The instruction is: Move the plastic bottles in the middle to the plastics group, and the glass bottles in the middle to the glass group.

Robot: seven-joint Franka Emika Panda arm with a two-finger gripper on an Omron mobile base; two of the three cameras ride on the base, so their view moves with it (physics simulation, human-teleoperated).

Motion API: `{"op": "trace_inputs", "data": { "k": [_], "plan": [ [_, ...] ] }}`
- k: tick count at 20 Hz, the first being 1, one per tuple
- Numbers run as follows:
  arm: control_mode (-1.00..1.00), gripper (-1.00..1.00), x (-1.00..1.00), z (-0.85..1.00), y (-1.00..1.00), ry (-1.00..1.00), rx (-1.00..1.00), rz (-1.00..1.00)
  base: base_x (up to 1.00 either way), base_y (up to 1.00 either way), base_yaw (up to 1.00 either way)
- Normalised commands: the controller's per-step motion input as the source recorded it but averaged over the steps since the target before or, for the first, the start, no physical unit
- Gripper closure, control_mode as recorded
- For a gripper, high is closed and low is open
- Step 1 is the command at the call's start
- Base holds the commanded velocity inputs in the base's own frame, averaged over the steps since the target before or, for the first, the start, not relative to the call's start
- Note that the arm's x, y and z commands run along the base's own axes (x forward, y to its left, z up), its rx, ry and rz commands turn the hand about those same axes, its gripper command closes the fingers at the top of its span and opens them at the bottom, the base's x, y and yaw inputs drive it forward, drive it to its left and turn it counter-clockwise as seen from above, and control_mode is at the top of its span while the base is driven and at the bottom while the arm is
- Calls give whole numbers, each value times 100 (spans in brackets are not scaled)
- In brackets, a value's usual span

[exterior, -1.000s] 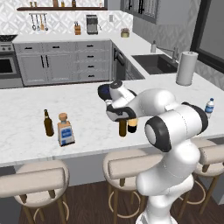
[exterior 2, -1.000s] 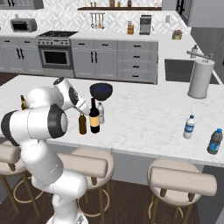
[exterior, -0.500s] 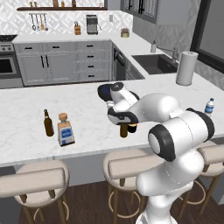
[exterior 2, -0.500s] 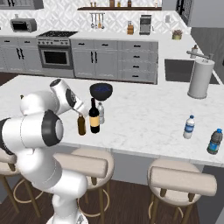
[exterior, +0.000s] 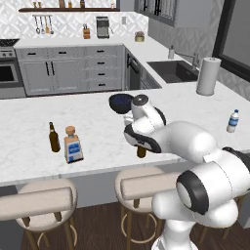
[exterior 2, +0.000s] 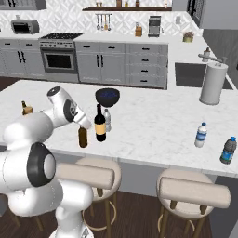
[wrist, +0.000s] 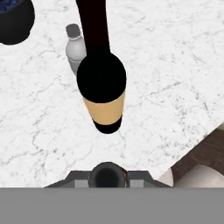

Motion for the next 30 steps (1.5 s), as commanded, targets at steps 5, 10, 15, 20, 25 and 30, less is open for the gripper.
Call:
{"op": "trace_inputs", "data": {
  "k": [5,10,15,20,25,30],
  "plan": [
    [-100,100,-44,25,-51,0,0,0,0,0,0],
    [-100,100,-29,29,-65,0,0,0,0,0,0],
    [-100,100,-30,35,-23,0,3,5,0,0,0],
    [-100,100,-24,33,40,0,13,13,0,0,0],
    [-100,100,-1,25,78,0,7,15,0,0,0],
    [-100,100,1,12,87,0,2,15,0,0,0]
  ]
}}
